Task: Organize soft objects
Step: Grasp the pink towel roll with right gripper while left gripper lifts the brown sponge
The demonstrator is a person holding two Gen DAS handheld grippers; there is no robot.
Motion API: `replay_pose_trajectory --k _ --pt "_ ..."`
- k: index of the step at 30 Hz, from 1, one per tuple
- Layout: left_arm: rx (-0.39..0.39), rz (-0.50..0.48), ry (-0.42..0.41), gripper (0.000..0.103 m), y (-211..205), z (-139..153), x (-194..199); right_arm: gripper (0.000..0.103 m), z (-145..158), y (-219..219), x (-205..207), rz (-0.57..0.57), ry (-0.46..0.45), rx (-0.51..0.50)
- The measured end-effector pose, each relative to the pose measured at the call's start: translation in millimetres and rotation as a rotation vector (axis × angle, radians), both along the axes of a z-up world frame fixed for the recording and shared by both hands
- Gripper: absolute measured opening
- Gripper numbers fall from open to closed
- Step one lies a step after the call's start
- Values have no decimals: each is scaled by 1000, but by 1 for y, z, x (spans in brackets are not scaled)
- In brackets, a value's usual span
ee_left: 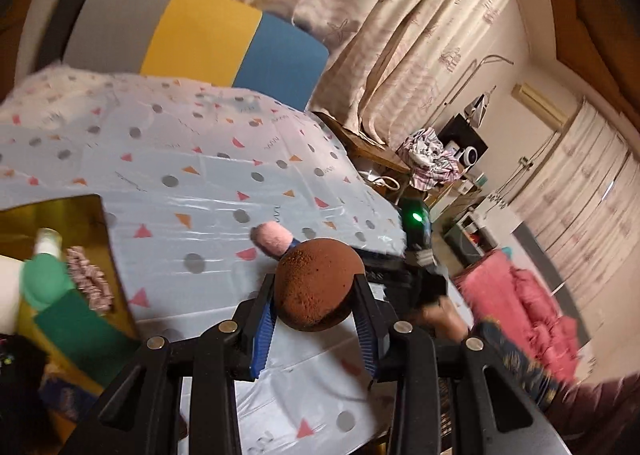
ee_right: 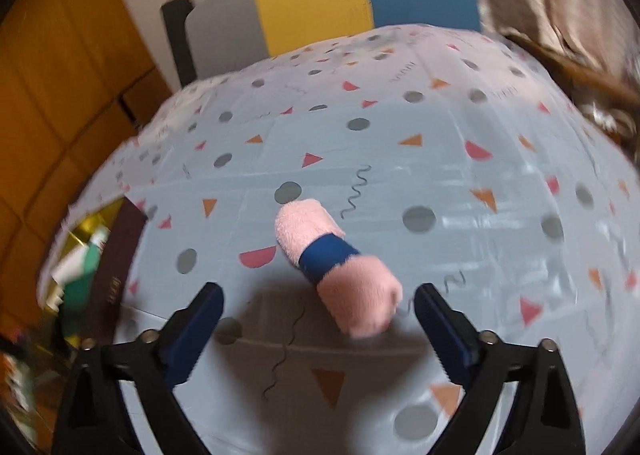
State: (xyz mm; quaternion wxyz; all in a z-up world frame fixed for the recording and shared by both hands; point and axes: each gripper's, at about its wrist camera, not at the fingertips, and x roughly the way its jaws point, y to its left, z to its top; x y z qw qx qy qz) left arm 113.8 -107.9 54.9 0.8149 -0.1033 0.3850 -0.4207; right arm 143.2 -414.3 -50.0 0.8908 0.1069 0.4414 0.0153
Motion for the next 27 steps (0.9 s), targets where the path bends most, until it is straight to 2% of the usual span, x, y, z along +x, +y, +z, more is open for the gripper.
replay_pose_trajectory --k 4,8,9,10,12,17,18,22,27 --pt "55 1 -69 36 5 3 -17 100 -12 12 32 59 60 -114" --pt "88 1 -106 36 8 4 -29 99 -30 20 58 90 137 -166" --pt "97 5 -112 36 8 3 -31 91 -34 22 61 94 149 -176" --pt "105 3 -115 36 8 2 -33 64 -38 27 64 110 164 -185" --pt "110 4 -117 36 10 0 -38 46 -42 33 66 114 188 -225" --pt "158 19 -114 36 10 -11 -46 44 -38 51 51 164 175 -177" --pt "161 22 -107 36 9 -14 -46 44 -37 57 44 183 179 -145" --pt "209 49 -104 36 7 -27 -48 47 -38 75 18 222 183 -124" --pt "298 115 -89 36 5 -45 -48 44 -46 89 2 229 159 -210"
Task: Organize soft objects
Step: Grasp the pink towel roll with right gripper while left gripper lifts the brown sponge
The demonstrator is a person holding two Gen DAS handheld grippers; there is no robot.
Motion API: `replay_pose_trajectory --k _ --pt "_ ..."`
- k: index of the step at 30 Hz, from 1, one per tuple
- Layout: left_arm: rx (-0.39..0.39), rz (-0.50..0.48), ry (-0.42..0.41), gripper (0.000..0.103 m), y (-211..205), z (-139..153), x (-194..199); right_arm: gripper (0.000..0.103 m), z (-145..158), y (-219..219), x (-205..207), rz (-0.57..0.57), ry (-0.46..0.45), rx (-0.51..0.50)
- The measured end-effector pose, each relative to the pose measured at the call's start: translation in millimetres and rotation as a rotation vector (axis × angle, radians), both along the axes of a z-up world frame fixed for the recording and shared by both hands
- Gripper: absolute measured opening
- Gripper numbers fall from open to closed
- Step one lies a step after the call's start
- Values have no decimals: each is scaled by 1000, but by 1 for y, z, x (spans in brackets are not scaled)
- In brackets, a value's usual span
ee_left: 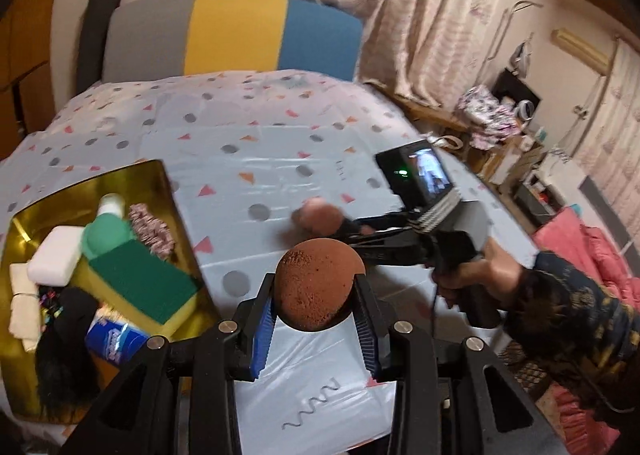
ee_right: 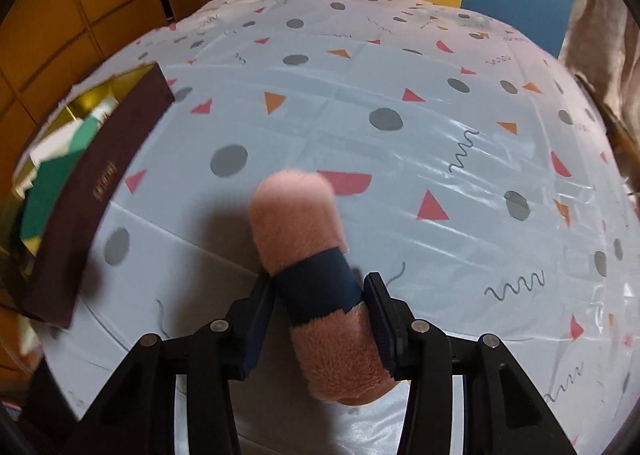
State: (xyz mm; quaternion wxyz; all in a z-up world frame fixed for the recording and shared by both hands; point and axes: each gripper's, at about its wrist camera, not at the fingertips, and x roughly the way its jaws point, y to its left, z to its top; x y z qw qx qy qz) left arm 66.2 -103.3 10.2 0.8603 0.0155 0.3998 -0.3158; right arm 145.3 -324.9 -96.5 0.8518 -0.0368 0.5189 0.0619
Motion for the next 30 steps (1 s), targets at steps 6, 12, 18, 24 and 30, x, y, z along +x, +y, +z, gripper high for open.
replay_pose_trajectory --k 6,12,18,24,30 --pt "128 49 -55 36 -10 -10 -6 40 -9 -16 -7 -33 -28 67" --pt "182 44 -100 36 -19 -9 -18 51 -10 -15 -9 -21 -41 92" --pt "194 46 -102 36 -22 -10 -26 86 -10 -7 -5 2 -40 60" --pt "198 46 -85 36 -21 -15 -31 89 -4 -3 -6 -13 -99 -26" --pt "197 55 -68 36 -18 -18 -32 86 0 0 -7 -13 -123 -36"
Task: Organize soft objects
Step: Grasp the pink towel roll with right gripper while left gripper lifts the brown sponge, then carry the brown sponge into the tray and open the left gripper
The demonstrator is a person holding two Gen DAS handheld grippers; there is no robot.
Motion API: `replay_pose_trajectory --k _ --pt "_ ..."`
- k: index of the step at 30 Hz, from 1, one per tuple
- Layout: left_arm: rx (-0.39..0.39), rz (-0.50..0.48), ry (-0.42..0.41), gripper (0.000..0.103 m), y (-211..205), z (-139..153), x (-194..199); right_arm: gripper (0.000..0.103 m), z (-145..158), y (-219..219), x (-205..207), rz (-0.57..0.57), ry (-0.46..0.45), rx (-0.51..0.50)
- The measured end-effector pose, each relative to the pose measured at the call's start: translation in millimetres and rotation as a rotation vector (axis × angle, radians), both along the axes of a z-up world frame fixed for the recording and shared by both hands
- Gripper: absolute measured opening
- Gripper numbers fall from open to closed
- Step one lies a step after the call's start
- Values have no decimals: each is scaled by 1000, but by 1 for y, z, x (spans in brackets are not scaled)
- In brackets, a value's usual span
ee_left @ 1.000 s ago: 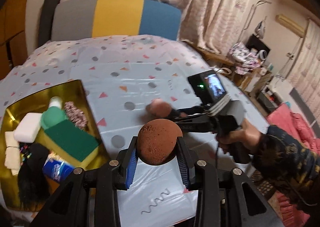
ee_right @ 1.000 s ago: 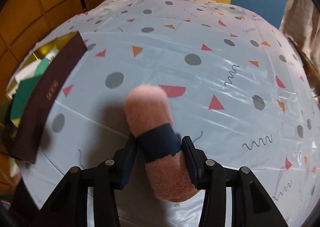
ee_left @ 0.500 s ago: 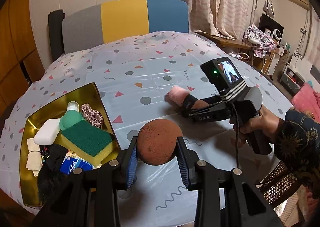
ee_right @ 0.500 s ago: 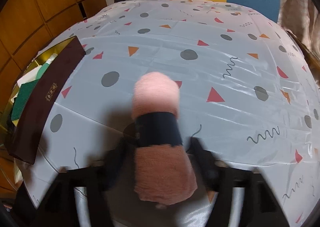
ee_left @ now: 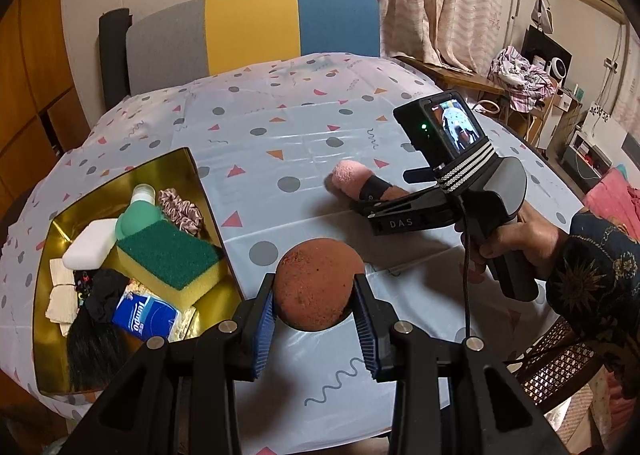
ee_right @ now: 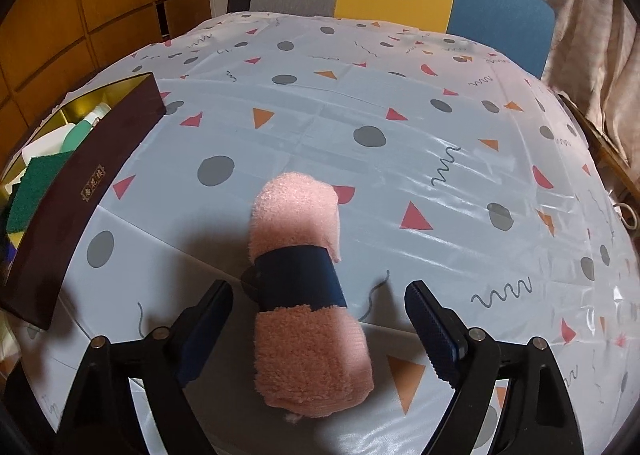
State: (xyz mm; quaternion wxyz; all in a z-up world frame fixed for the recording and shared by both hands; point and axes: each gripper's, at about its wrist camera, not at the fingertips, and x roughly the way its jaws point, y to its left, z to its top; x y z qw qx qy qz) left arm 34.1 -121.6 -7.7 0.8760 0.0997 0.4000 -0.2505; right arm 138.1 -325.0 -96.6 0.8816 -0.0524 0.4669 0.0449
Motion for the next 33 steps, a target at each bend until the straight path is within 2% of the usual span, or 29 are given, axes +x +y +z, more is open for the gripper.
replay_pose_trajectory --k 2,3,4,10,13,17,21,25,29,33 --pt "1 5 2 36 2 -1 0 67 1 2 -1 6 -5 4" --pt "1 8 4 36 3 -1 0 46 0 3 -1 7 1 13" --pt "0 10 6 36 4 -2 0 40 -2 2 0 12 14 30" --pt "-38 40 21 36 21 0 2 38 -7 7 -2 21 24 3" --pt "-118 75 39 36 46 7 6 38 -8 4 -1 8 35 18" --pt "-219 201 34 36 101 21 15 38 -8 4 0 11 36 18" --pt "-252 370 33 36 158 23 28 38 -8 6 0 17 34 11" --pt "-334 508 112 36 202 7 45 38 -8 7 -1 22 33 4" --pt "-394 551 164 36 211 -7 61 38 -9 6 0 23 35 5" --pt "-404 549 186 36 202 -14 89 38 -9 7 0 24 36 6"
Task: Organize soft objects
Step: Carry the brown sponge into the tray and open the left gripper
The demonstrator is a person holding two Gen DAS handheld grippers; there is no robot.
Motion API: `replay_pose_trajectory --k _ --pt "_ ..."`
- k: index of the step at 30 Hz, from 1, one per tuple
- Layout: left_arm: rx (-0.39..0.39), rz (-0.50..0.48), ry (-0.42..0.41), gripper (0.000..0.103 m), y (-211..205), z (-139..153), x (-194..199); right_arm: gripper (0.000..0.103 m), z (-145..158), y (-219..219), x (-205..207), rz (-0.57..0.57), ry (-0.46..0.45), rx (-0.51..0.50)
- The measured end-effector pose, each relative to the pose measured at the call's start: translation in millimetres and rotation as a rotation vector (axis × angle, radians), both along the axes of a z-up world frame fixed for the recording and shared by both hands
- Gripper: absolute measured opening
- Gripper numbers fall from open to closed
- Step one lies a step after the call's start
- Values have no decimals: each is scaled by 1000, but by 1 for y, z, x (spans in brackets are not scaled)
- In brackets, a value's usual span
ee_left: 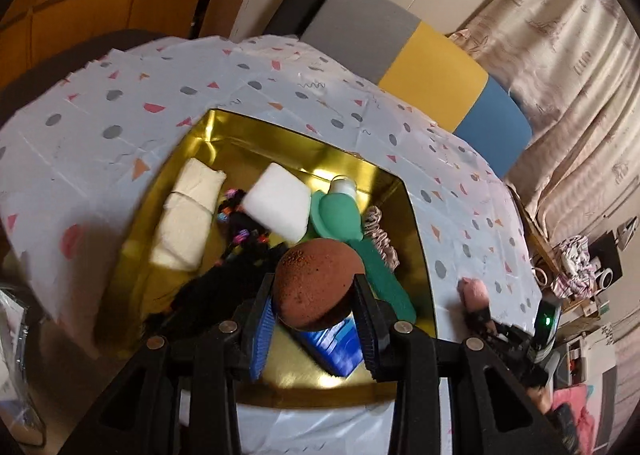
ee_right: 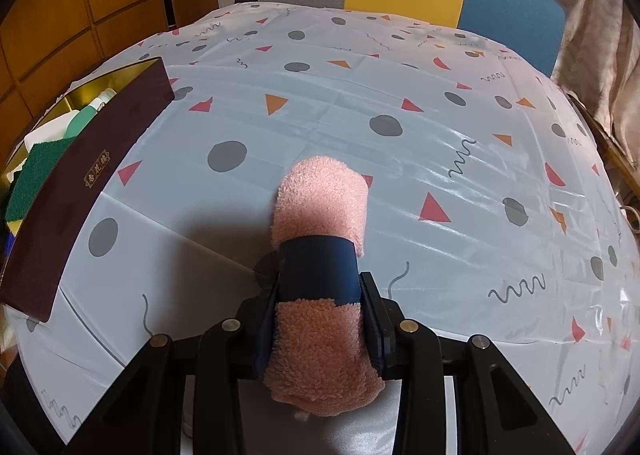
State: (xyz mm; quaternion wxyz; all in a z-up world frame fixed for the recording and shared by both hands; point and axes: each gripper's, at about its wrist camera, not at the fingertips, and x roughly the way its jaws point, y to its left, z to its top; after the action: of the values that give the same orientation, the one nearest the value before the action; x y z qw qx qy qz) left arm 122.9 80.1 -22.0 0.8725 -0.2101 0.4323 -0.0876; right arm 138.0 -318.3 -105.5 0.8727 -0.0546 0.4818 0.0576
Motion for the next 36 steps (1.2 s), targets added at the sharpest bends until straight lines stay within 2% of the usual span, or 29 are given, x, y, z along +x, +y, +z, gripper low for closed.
replay_pose_trajectory --k 4,8,11,13,20,22,24,25,36 --pt "35 -9 16 37 -14 -8 32 38 -1 0 1 2 3 0" --pt "63 15 87 37 -23 -30 66 38 -1 0 1 3 5 2" --pt "87 29 137 45 -25 -44 78 38 -1 1 1 3 5 2" --pt "119 52 140 46 -24 -47 78 38 -1 1 1 2 4 2" --pt "227 9 79 49 -33 -34 60 38 -1 1 1 2 3 -1" --pt "237 9 60 54 -33 -28 55 38 -2 2 1 2 1 -4" --pt "261 14 42 67 -34 -22 51 38 -2 2 0 1 -1 -6" --pt "273 14 36 68 -34 -20 48 38 -2 2 0 2 -2 -7" --pt "380 41 -96 74 -36 19 -8 37 0 4 0 -12 -3 -28"
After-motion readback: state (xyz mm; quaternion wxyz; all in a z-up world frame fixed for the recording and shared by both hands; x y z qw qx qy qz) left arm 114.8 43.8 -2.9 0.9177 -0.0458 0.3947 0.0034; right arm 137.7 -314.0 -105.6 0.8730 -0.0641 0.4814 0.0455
